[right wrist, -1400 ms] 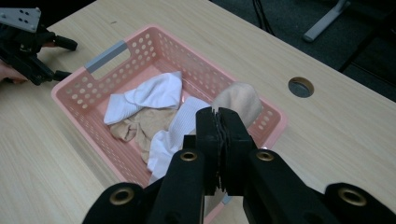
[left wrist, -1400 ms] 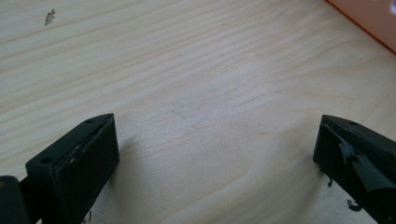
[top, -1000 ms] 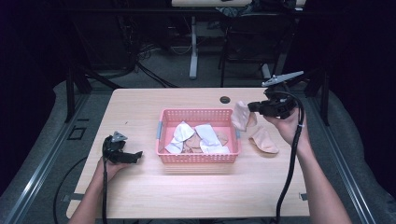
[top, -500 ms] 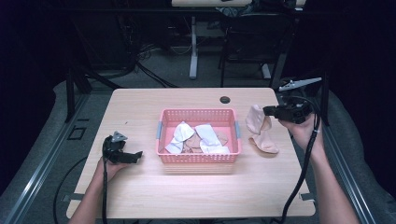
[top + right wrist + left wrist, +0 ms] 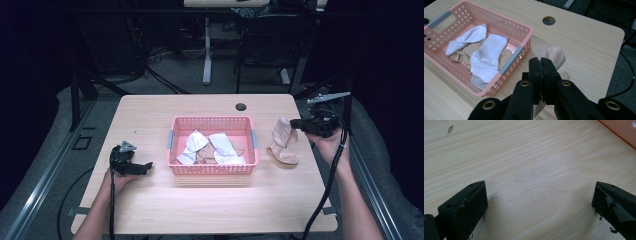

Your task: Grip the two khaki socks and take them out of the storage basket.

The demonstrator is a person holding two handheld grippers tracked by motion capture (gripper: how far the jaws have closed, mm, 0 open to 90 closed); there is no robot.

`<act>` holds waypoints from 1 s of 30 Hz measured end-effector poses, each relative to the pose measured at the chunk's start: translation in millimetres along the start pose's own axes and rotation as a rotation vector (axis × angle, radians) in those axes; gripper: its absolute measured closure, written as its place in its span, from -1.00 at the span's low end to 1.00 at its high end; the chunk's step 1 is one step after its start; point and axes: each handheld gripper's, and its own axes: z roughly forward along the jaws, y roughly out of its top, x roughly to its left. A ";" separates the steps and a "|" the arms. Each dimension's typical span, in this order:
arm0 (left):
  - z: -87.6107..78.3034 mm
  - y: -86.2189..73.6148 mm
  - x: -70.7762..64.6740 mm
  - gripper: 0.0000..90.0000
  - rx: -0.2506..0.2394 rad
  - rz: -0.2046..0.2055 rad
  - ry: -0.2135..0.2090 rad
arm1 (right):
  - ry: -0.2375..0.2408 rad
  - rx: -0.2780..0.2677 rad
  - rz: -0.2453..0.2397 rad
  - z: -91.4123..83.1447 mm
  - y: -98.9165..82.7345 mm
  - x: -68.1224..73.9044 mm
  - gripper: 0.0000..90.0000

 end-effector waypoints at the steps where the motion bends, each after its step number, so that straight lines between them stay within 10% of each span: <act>1: 0.0 0.0 0.0 -1.00 0.000 0.001 0.000 | 0.001 0.001 0.005 1.6 -1.6 -2.5 0.94; 17: 0.0 0.1 0.0 -1.00 0.000 0.000 -0.001 | 0.016 0.097 0.028 35.5 -21.7 -17.0 0.94; 30: 0.1 0.1 -0.1 -1.00 -0.001 -0.001 -0.001 | 0.031 0.284 0.046 85.2 -50.2 -27.0 0.94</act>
